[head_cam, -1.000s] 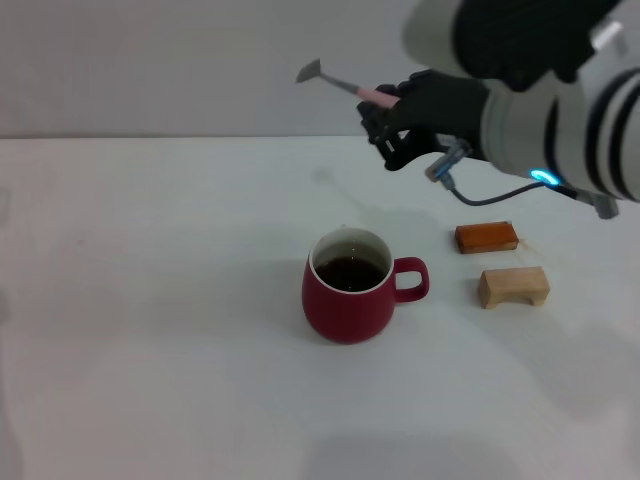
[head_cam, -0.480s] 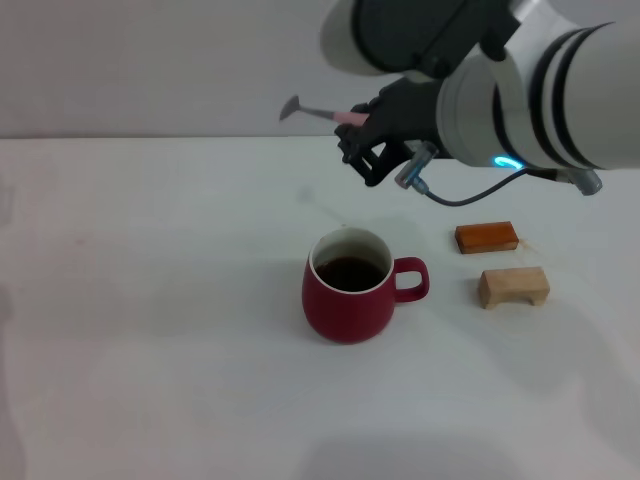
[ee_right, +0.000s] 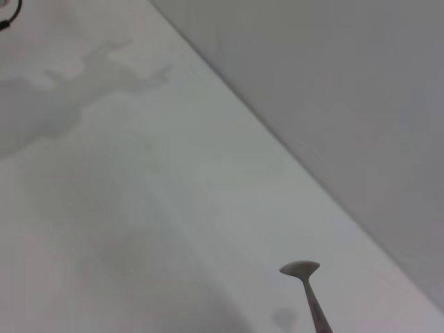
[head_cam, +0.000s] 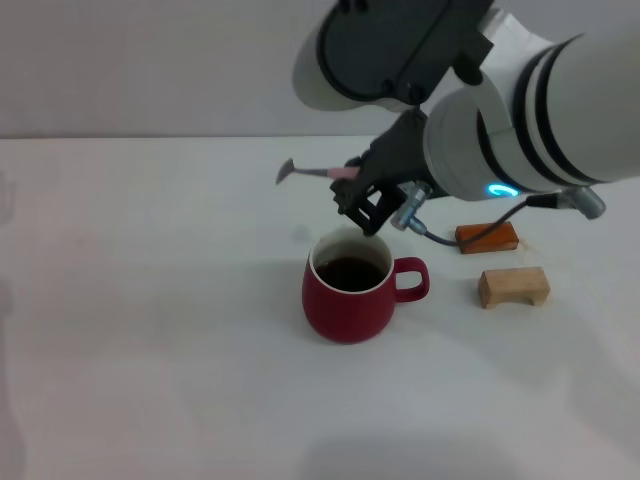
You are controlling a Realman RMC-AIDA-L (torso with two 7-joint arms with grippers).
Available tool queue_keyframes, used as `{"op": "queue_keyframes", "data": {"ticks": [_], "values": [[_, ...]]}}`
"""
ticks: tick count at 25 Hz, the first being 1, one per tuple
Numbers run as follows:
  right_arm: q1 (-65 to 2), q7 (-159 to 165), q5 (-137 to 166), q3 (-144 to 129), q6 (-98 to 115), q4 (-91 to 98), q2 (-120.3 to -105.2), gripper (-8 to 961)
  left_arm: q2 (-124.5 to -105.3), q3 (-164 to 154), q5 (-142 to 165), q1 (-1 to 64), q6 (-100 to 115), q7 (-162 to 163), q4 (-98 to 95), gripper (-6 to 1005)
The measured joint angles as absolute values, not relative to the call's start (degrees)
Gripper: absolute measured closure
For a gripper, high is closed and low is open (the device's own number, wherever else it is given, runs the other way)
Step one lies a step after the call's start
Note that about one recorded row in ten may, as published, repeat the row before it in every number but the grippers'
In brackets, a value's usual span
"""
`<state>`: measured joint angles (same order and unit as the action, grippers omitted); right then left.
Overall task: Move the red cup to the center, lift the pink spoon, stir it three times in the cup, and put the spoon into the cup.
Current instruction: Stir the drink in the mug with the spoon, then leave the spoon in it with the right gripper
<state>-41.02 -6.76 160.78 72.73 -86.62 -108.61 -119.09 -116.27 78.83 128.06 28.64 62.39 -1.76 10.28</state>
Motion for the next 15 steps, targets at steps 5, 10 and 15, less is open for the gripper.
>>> {"op": "queue_keyframes", "data": {"ticks": [5,10,15], "values": [[-38.7,-6.8,160.1,72.8,-87.7,-107.4,-119.09,799,-116.2,78.8,128.1,28.7,62.3,-1.8,10.3,155],[-36.5,-6.8,159.5,72.4,-88.2,-107.8,-119.24,799,-116.19,78.8,128.1,28.7,62.3,-1.8,10.3,155],[-34.9,-6.8,158.5,72.4,-88.7,-107.8,-119.26,799,-116.1,78.8,128.1,29.0,62.3,-1.8,10.3,155]]}}
